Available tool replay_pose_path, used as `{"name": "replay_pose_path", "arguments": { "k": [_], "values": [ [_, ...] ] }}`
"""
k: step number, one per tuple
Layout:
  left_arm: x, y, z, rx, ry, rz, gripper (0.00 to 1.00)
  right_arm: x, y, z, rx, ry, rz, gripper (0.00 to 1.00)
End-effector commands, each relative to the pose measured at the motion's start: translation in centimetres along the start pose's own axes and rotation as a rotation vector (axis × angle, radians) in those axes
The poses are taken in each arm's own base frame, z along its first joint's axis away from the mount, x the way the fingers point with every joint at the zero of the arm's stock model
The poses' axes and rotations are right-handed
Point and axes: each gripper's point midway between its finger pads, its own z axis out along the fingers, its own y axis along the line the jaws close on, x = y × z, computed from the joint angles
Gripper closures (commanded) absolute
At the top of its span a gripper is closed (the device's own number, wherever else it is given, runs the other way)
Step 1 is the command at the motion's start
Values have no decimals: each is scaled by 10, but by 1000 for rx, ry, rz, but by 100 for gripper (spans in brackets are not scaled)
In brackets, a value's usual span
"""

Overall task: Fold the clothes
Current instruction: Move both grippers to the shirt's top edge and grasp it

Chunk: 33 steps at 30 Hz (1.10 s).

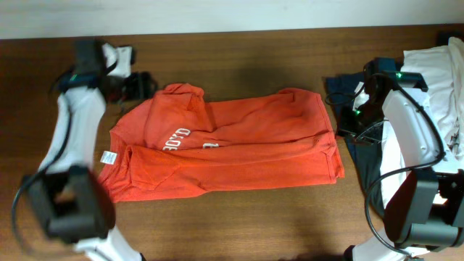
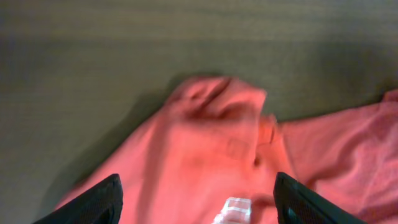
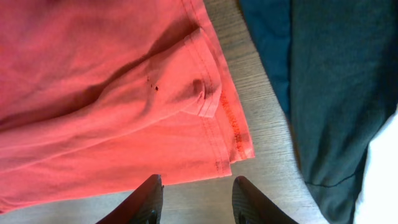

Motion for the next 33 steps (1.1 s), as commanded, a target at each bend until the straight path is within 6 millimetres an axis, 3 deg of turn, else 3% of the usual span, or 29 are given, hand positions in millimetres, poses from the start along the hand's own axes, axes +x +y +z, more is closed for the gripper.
{"name": "replay_pose_path", "arguments": {
  "k": [1, 4, 5, 7, 11, 13, 14, 18, 20, 23, 25, 30, 33],
  "values": [
    [-21, -23, 66, 61, 47, 86, 23, -3, 5, -8, -22, -25, -20, 59],
    [-19, -35, 122, 77, 90, 119, 23, -3, 8, -8, -37, -24, -20, 59],
    [-10, -33, 143, 56, 119, 126, 23, -3, 8, -8, -37, -28, -21, 59],
    [9, -25, 163, 7, 174, 129, 29, -4, 8, -8, -37, -28, -21, 59],
    [22, -25, 169, 9, 217, 121, 55, -15, 11, -8, -48, -72, -28, 58],
    [24, -22, 169, -6, 227, 119, 88, -22, 12, -8, -54, -99, -33, 59],
    [24, -19, 168, -19, 226, 101, 96, -27, 13, -9, -58, -120, -36, 59],
    [-7, -25, 142, 20, 167, 41, 100, -71, 25, -15, -89, -295, -71, 59],
    [-28, -31, 119, 21, 126, 50, 100, -91, 40, -15, -113, -371, -107, 59],
    [-42, -38, 99, 22, 91, 59, 100, -106, 59, -5, -126, -414, -169, 59],
    [-43, -41, 87, 21, 93, 59, 100, -121, 74, 11, -135, -440, -212, 55],
    [-37, -35, 55, 6, 130, 27, 100, -153, 76, 49, -136, -483, -214, 51],
    [-18, -24, 41, -7, 208, -22, 100, -171, 78, 74, -141, -515, -216, 51]
  ]
}}
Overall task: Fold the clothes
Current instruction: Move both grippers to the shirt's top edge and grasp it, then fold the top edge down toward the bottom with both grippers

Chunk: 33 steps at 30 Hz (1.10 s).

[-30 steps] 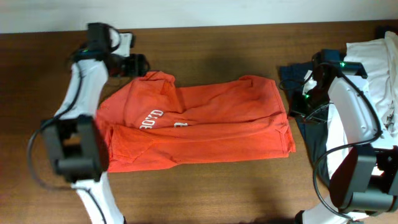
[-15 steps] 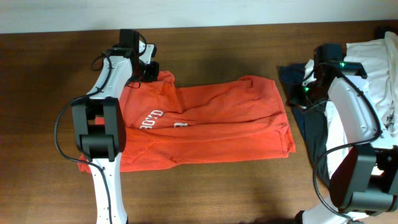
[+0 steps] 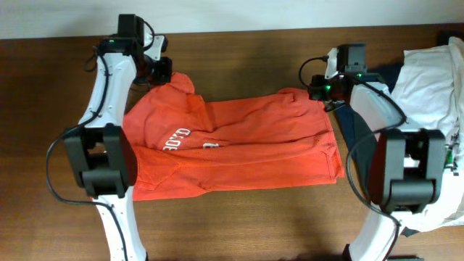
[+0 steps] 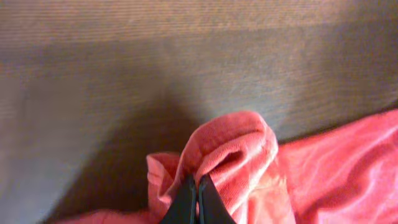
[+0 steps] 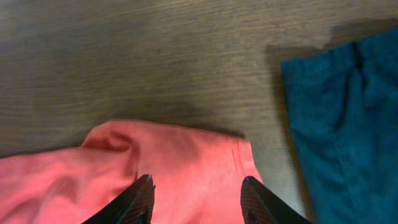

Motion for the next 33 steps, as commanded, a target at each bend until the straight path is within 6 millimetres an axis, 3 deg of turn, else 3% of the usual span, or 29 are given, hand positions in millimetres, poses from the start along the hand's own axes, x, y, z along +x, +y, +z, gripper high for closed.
{"name": "replay_pose_path", "arguments": {
  "k": [1, 4, 8, 10, 12, 14, 15, 18, 21, 23, 25, 28, 31, 33],
  "values": [
    [10, 5, -31, 1, 26, -45, 100, -7, -4, 26, 1, -35, 1, 51],
    [42, 9, -36, 2, 155, -96, 100, -10, 1, 46, -17, -66, 3, 48],
    [45, 9, -37, 3, 167, -100, 100, -6, 24, 63, -47, -74, -41, 38],
    [46, 9, -36, 3, 170, -101, 100, 0, 32, 71, -52, -65, -55, 38],
    [46, 9, -37, 3, 170, -102, 100, 5, 30, 75, -34, -54, -57, 46],
    [46, 9, -37, 2, 171, -102, 100, 8, 18, 76, 32, -43, -52, 81],
    [46, 9, -37, 3, 170, -102, 100, 9, 11, 76, 58, -36, -47, 89],
    [46, 9, -37, 3, 171, -102, 100, 13, -2, 72, 77, -5, -23, 96],
    [46, 9, -37, 3, 170, -102, 100, -3, -5, 54, 90, 13, -8, 96],
    [45, 9, -38, 3, 167, -103, 100, -30, -4, 29, 97, 12, 5, 96],
    [47, 8, -49, 2, 167, -108, 100, -42, -4, -3, 113, 70, 24, 96],
    [63, 5, -79, -1, 201, -133, 100, -26, -2, -36, 136, 203, 41, 95],
    [103, 12, -103, -66, 355, -164, 100, 18, -8, -54, 177, 396, 62, 92],
    [123, 14, -112, -96, 441, -180, 100, 37, -16, -65, 229, 480, 62, 92]
  ]
}}
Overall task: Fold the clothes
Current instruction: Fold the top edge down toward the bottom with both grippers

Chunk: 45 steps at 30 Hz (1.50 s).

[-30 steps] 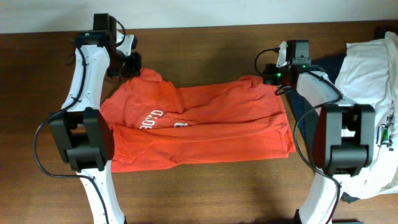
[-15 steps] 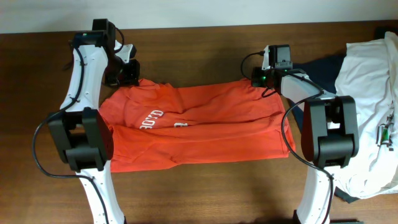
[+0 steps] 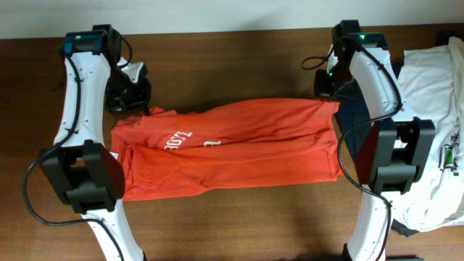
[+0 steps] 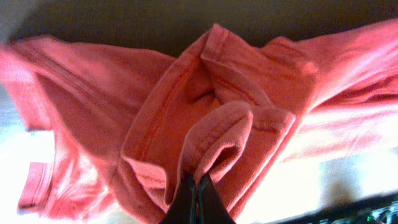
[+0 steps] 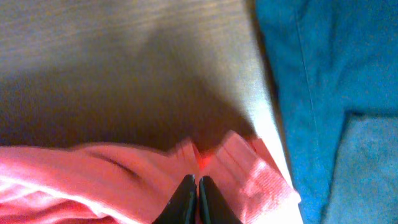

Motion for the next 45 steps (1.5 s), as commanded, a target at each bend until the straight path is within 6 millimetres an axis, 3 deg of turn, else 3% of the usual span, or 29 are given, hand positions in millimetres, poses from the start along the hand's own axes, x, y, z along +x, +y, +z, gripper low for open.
{"name": "replay_pose_path", "arguments": {
  "k": [1, 3, 8, 16, 18, 21, 25, 29, 31, 32, 33, 41, 43, 45],
  "values": [
    [18, 10, -12, -59, 37, -7, 100, 16, -18, -7, 88, 60, 5, 92],
    [23, 9, -12, -60, 43, -7, 100, 31, -23, -9, 111, 121, 6, 92],
    [75, 26, 23, -108, 246, -45, 100, 58, -27, -14, 128, 233, -2, 91],
    [122, 36, 37, -145, 371, -60, 100, 88, -41, -7, 197, 359, -7, 85],
    [132, 55, 38, -268, 403, -137, 100, 92, -42, 5, 194, 371, -6, 64],
    [137, 63, 39, -318, 416, -175, 100, 100, -30, 21, 120, 394, 1, 64],
    [138, 64, 52, -320, 416, -169, 100, 99, 4, 42, -107, 373, -75, 61],
    [131, 65, 56, -320, 387, -164, 100, 79, 8, 48, -125, 290, -81, 61],
    [129, 64, 57, -320, 376, -160, 100, 75, 8, 50, -121, 273, -69, 67],
    [129, 64, 57, -321, 378, -158, 100, 78, 8, 49, -119, 284, -68, 86],
    [130, 64, 57, -321, 381, -159, 100, 82, 7, 48, -117, 304, -65, 96],
    [139, 63, 53, -322, 420, -163, 99, 121, -36, 31, 122, 474, -63, 95],
    [144, 62, 51, -323, 444, -165, 99, 120, -50, 29, 207, 469, -55, 94],
    [149, 61, 48, -324, 467, -167, 99, 120, -54, 28, 235, 467, -39, 77]
  ]
}}
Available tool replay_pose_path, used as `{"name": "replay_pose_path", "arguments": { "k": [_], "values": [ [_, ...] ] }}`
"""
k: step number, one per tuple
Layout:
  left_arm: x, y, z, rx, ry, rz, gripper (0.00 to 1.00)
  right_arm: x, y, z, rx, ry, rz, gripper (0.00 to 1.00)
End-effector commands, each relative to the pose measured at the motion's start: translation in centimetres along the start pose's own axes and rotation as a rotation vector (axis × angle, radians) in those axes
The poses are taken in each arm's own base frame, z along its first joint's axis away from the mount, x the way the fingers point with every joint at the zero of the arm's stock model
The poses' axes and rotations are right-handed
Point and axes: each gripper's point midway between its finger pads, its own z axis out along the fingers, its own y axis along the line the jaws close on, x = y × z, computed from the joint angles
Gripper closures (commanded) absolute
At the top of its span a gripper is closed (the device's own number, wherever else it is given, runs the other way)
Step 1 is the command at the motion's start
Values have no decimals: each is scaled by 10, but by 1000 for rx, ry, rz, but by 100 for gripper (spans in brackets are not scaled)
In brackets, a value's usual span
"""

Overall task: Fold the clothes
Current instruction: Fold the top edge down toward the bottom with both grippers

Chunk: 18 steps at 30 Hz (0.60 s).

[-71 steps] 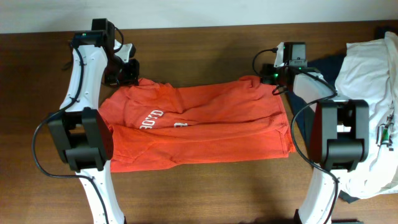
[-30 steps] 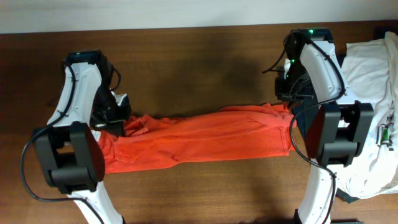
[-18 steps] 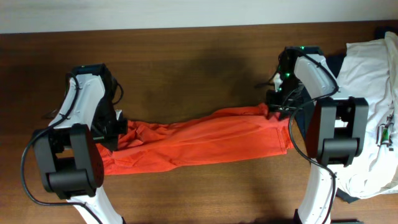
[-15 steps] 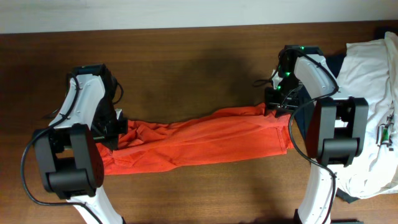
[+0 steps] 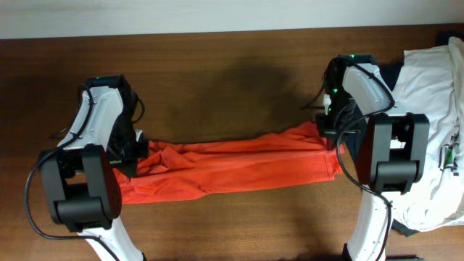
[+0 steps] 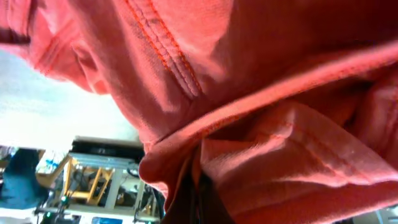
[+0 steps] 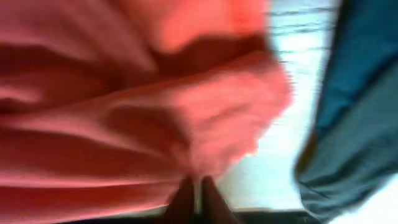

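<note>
The orange T-shirt (image 5: 232,167) lies as a narrow, bunched band across the near middle of the wooden table (image 5: 232,80). My left gripper (image 5: 135,149) is shut on its left end. In the left wrist view orange cloth (image 6: 249,93) fills the frame and drapes over the closed gripper (image 6: 196,202). My right gripper (image 5: 330,135) is shut on the shirt's right end. The blurred right wrist view shows orange cloth (image 7: 124,112) pinched in the closed gripper (image 7: 194,194). Both pinched edges are held slightly above the lower layer.
A pile of white clothes (image 5: 435,80) sits at the table's right edge. A dark teal garment (image 7: 364,93) lies just right of the shirt's end, mostly behind my right arm in the overhead view. Bare wood stretches behind the shirt.
Both grippers, still shut on the shirt's far corners, now sit closer to the table's near side. The far edge has come over the near half, so the shirt is a much narrower band.
The shirt lay spread out with both grippers open near its far corners. Then my left gripper was shut on the far left corner while the right stood open over the far right one. Then both held their corners with the edge stretched taut, and now it sits over the near half.
</note>
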Motion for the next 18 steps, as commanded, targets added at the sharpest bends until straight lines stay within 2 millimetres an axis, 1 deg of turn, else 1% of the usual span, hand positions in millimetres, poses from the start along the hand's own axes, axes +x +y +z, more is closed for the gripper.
{"name": "replay_pose_path", "arguments": {
  "k": [1, 2, 3, 5, 6, 8, 11, 13, 14, 15, 17, 18],
  "values": [
    [9, 5, -2, -26, 8, -11, 99, 5, -18, -1, 99, 13, 40, 70],
    [9, 10, -2, -55, 5, -30, 99, 9, -19, 0, 101, 29, 39, 67],
    [11, 12, -2, -68, 14, -45, 99, 11, -21, 2, 114, 41, 40, 67],
    [13, 12, 0, -68, 24, -46, 99, 10, -21, 6, 113, 40, 41, 66],
    [16, 12, 5, -70, 45, -45, 99, 9, -23, 6, 113, 38, 48, 59],
    [22, 11, 13, -73, 75, -58, 99, 3, -27, 7, 89, 13, 87, 57],
    [11, 20, 24, -125, 39, -107, 99, 1, -34, 8, 63, 11, 112, 57],
    [5, 18, 29, -115, 17, -113, 99, 1, -38, 8, 58, 12, 122, 56],
    [-3, 14, 32, -97, -11, -115, 90, 1, -38, 8, 56, 10, 125, 55],
    [-9, 11, 35, -78, -32, -117, 76, 1, -39, 8, 57, 10, 124, 55],
    [-20, 3, 44, -35, -67, -119, 72, 1, -39, 8, 57, 10, 124, 54],
    [-24, 2, 50, -32, -82, -120, 66, 1, -39, 8, 57, 10, 124, 54]
  ]
}}
